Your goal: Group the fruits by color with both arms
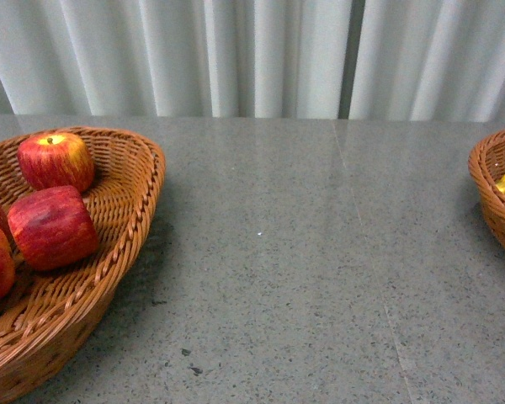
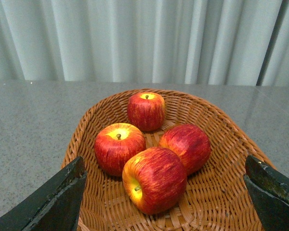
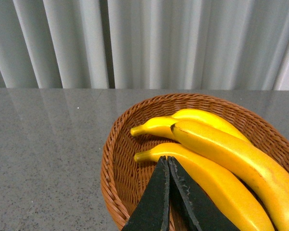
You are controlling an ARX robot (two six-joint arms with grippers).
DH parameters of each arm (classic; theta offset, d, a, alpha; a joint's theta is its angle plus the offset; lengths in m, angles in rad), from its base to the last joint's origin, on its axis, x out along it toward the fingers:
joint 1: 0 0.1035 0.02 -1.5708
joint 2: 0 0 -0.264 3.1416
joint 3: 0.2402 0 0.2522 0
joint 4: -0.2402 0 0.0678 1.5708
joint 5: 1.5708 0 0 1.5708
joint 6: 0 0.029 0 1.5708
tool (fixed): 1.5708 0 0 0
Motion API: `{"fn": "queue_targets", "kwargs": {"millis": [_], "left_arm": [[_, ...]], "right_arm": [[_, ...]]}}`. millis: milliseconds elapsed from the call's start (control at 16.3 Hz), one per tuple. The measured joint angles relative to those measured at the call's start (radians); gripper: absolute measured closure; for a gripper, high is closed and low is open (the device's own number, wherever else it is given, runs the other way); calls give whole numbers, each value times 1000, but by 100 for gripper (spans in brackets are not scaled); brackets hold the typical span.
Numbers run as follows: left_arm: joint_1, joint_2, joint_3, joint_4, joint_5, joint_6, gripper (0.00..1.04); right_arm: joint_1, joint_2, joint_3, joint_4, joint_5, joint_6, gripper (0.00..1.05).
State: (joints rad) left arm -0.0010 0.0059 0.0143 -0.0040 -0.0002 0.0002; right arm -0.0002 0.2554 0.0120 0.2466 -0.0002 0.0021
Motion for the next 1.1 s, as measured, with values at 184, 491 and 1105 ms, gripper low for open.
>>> {"fn": "queue_targets", "kwargs": {"millis": [184,491,1105], "left_arm": [[0,0,0,0,0,0,7],[0,0,0,1,0,0,7],[0,0,0,0,0,0,7]], "right_arm": [[0,-58,0,-48,0,0,103],[0,-254,1,-252,0,0,103],[0,-253,1,-250,0,0,38]]}}
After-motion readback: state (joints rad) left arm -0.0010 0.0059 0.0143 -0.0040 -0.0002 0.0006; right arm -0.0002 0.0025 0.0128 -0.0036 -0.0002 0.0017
